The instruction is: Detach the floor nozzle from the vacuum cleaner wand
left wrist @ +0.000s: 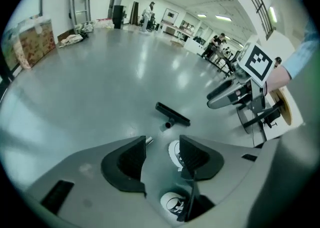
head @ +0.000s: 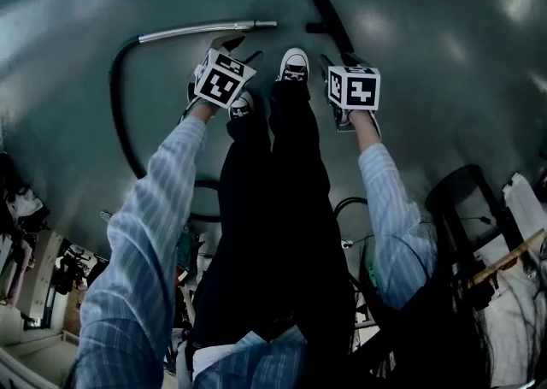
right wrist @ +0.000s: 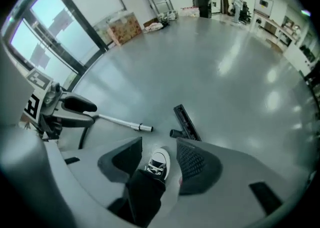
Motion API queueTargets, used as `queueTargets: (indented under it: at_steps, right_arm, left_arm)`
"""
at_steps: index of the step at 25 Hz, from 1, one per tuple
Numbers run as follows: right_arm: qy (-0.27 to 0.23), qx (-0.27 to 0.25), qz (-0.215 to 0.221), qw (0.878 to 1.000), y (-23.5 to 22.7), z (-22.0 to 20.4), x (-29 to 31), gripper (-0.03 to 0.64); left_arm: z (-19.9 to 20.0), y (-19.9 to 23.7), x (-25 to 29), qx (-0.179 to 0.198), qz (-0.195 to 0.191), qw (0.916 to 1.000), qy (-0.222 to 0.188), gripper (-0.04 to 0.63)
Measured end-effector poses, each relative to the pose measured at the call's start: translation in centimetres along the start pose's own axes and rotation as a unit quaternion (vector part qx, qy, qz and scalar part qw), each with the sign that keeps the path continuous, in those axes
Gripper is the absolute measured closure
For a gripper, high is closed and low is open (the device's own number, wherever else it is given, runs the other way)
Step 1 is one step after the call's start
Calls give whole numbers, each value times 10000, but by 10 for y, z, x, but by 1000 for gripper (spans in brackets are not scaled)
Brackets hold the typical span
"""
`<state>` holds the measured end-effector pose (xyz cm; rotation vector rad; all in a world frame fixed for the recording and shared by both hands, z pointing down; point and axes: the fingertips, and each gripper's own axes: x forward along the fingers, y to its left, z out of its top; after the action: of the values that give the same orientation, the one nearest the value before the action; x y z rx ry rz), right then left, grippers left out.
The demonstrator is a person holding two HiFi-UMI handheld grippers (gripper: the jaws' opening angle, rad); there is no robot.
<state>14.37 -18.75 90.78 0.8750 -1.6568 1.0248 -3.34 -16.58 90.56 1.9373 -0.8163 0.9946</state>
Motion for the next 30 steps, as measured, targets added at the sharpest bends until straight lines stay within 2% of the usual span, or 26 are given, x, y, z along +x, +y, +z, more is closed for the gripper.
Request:
queueTargets:
  at_steps: [3,6,12,15,17,20,23,30]
  right_arm:
    - [-330,268,121,9990,15,15,-40,397]
    - [-576,346,283,9973,37,27,-78,399]
    - [-829,715,380,9933,76,49,-160,452]
    - [-1054,898,495,9891,103,55,-206,486]
    - [-1206,1025,605,9855,118,57,-233,506]
    - [-1388,1180,800,9800,141,56,-267,529]
    - [-1465,1194,884,9780,164,52,-303,543]
    - [-1740,933,1125,9738,228,50,-363,557]
  left_arm:
    - [24,-15,-41,-444,93,9979,-456,387]
    - [41,-28,-80,-754,142,9943,-734,387]
    - [80,-55,-160,-682,71,9926,-1006,390]
    - [97,-69,-213,-757,78,9888,-1287,397]
    - [105,-78,-241,-867,83,9848,-1501,426]
    - [109,-89,-281,-1080,191,9765,-1853,495]
    - [106,-105,-323,-1295,280,9672,-2165,535]
    - [78,-142,-402,-1409,16,9533,-2673,566]
